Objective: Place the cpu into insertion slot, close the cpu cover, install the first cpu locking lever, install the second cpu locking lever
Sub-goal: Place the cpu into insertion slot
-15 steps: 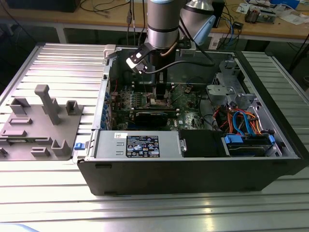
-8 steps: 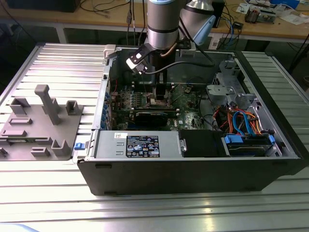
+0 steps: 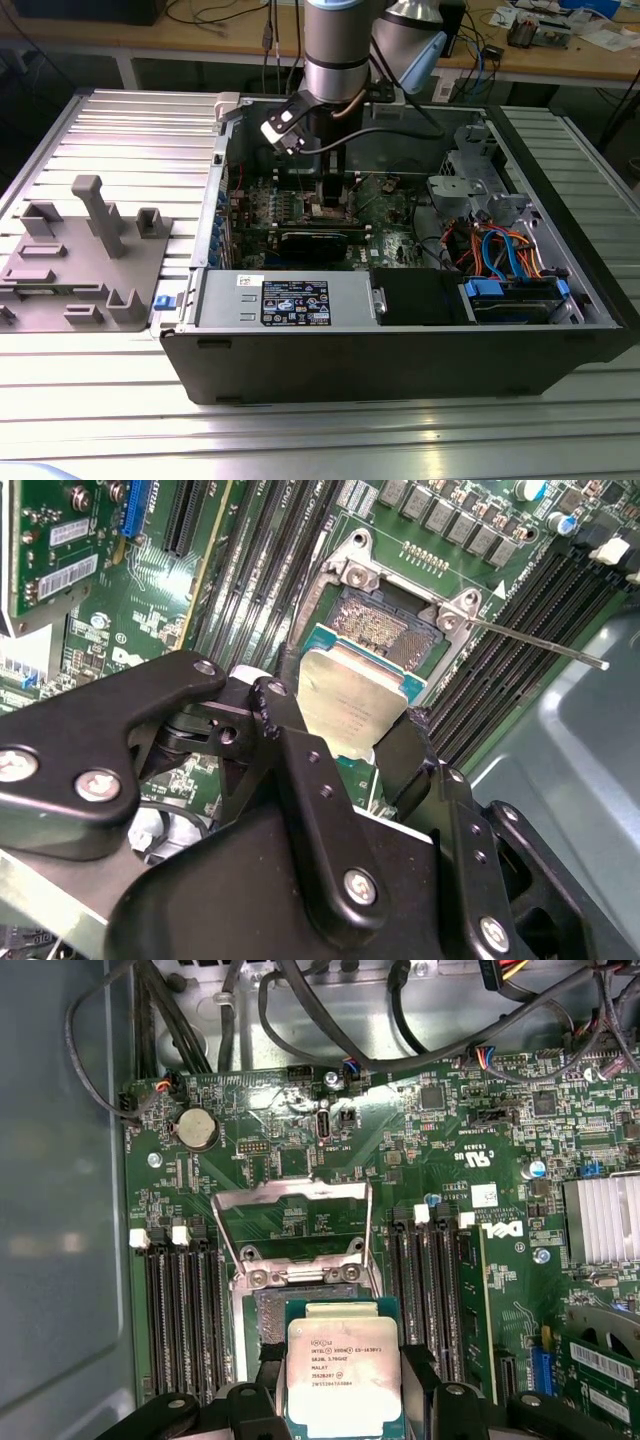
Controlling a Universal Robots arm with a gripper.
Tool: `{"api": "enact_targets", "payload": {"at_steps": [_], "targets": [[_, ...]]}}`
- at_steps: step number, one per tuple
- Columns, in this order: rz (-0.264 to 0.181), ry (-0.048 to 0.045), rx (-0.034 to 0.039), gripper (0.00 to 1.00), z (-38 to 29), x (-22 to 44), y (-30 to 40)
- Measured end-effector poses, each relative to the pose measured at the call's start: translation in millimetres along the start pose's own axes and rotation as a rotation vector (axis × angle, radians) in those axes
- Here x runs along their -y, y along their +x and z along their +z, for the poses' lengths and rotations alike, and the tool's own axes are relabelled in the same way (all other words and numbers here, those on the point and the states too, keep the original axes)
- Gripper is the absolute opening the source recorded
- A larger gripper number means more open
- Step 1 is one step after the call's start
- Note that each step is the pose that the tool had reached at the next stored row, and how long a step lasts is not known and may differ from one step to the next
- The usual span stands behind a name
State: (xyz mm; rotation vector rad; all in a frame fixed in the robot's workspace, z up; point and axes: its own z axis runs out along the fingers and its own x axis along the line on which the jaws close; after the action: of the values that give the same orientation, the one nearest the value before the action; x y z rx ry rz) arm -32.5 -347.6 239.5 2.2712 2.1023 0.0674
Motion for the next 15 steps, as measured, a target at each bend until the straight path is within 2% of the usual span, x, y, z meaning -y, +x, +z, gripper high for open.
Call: {"api": "enact_targets", "payload": {"at_steps": [15], "targets": [[0.000, -0.0001, 0.0003, 0.54, 3.5, 0.2, 0.0]]}}
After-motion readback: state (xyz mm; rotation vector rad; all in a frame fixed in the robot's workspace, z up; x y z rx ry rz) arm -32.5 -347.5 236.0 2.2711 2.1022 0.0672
